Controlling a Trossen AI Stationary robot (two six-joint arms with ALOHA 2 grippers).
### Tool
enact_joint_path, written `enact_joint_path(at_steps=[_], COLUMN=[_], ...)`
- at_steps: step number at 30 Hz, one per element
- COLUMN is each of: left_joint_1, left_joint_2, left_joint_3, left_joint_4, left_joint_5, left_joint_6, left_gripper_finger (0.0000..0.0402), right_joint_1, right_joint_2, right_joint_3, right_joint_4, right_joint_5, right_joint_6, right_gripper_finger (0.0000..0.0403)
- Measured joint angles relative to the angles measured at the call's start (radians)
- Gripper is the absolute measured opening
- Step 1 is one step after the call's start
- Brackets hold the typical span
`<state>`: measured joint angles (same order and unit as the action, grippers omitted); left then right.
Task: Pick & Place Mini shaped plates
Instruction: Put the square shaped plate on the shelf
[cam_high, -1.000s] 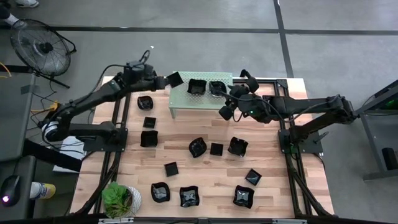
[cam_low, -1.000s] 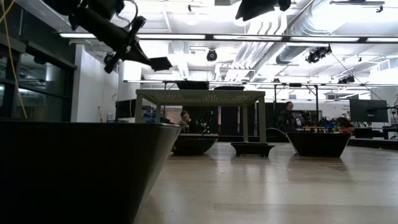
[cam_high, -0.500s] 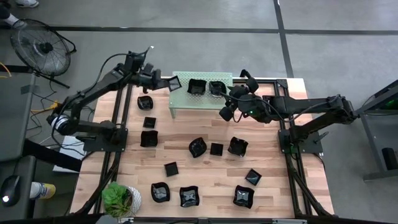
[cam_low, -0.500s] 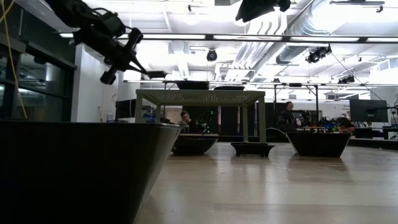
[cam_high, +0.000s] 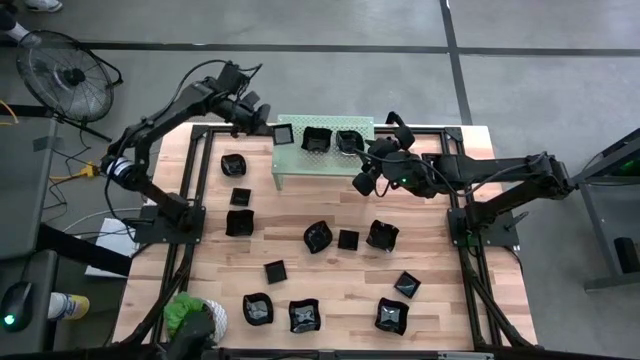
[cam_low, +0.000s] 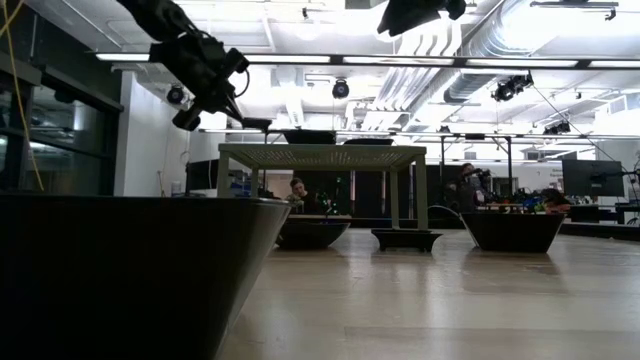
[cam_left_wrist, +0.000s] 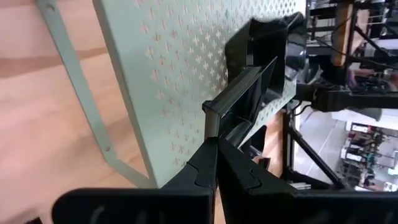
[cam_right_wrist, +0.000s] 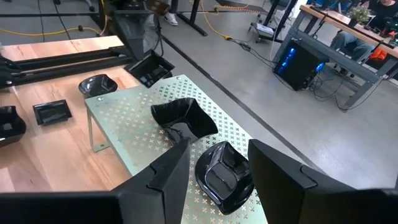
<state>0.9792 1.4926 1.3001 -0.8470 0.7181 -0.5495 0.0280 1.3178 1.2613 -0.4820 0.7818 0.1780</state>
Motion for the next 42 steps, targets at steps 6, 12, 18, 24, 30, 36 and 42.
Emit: enact_joint_path(at_steps=[6, 12, 18, 24, 30, 36, 42], left_joint_1=[0.049, 0.068, 0.067, 0.056, 0.024, 0.014, -0.008], left_joint_2=[0.056, 0.097, 0.108, 0.108, 0.110, 0.110, 0.114], left_joint_3=[0.002, 0.000, -0.001, -0.001, -0.001, -0.001, -0.001], left_joint_4=[-0.028, -0.032, -0.021, -0.021, -0.008, -0.010, 0.023], left_joint_5=[0.091, 0.131, 0.120, 0.083, 0.053, 0.021, -0.006], left_joint_6=[0.044, 0.097, 0.097, 0.072, 0.047, 0.021, -0.025], left_gripper_finger=[0.0000, 0.0000, 0.0000, 0.0000, 0.0000, 0.0000, 0.0000], right_joint_1=[0.000, 0.000, 0.000, 0.000, 0.000, 0.000, 0.000], right_joint_2=[0.000, 0.000, 0.000, 0.000, 0.000, 0.000, 0.000], right_joint_3=[0.000, 0.000, 0.000, 0.000, 0.000, 0.000, 0.000], right_joint_4=[0.000, 0.000, -0.001, -0.009, -0.009, -0.008, -0.008], right_joint_5=[-0.008, -0.011, -0.011, -0.011, -0.005, -0.004, -0.004], right_joint_6=[0.001, -0.001, -0.002, -0.002, -0.002, -0.002, -0.002], right_gripper_finger=[0.0163, 0.0159, 0.0162, 0.0159, 0.0157, 0.0162, 0.0158])
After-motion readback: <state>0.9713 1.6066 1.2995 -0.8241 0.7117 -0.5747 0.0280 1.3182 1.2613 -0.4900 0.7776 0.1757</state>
